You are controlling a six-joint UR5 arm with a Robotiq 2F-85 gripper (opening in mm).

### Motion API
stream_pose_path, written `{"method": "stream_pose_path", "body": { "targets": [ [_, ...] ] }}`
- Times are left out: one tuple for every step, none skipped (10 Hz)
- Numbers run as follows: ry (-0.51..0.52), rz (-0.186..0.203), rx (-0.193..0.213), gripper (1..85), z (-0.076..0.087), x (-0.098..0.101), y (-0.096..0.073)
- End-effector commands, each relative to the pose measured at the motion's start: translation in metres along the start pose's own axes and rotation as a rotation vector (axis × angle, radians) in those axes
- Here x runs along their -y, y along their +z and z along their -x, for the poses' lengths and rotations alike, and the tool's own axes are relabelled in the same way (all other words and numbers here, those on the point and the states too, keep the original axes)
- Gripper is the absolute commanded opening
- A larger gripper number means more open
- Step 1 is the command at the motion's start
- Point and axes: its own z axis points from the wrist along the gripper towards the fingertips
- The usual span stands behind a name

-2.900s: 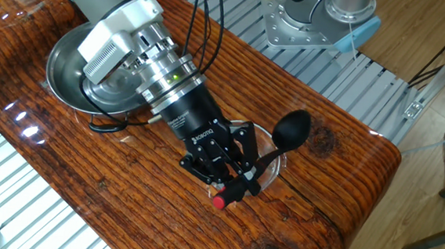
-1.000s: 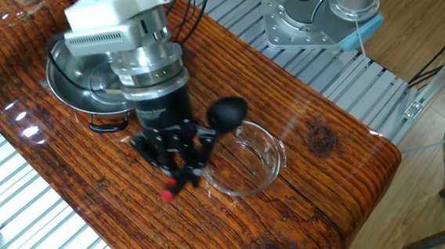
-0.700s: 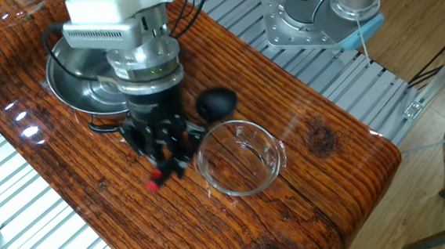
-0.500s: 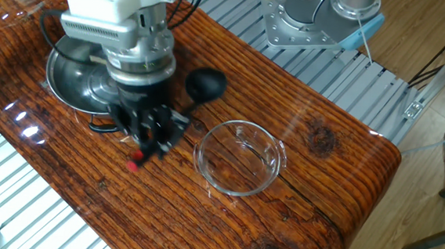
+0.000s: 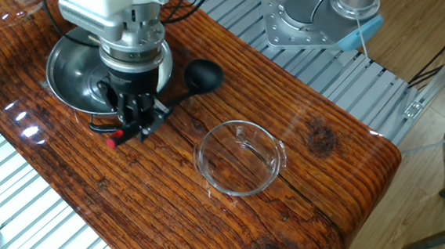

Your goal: Scoop water with a large spoon from one bowl to another

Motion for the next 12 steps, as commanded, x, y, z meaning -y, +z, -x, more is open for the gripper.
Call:
{"method": "stream_pose_path", "body": {
  "targets": [
    [0.073,-0.002,-0.018,1.0,-0.020,0.011,0.013],
    [0.073,-0.001,0.003,1.0,-0.022,0.011,0.023],
    [0.074,-0.006,0.014,1.0,-0.024,0.010,0.027],
    [0.074,-0.018,0.016,1.0,-0.024,0.009,0.028],
    [0.074,-0.021,0.029,1.0,-0.024,0.008,0.031],
    [0.075,-0.016,0.053,1.0,-0.024,0.005,0.037],
    [0.067,-0.022,0.061,1.0,-0.024,0.005,0.040],
    [0.064,-0.026,0.063,1.0,-0.024,0.005,0.041],
    [0.061,-0.033,0.062,1.0,-0.024,0.007,0.042],
    [0.053,-0.048,0.063,1.0,-0.023,0.010,0.043],
    [0.037,-0.056,0.067,1.0,-0.022,0.012,0.047],
    [0.029,-0.058,0.066,1.0,-0.022,0.011,0.049]
  ]
}}
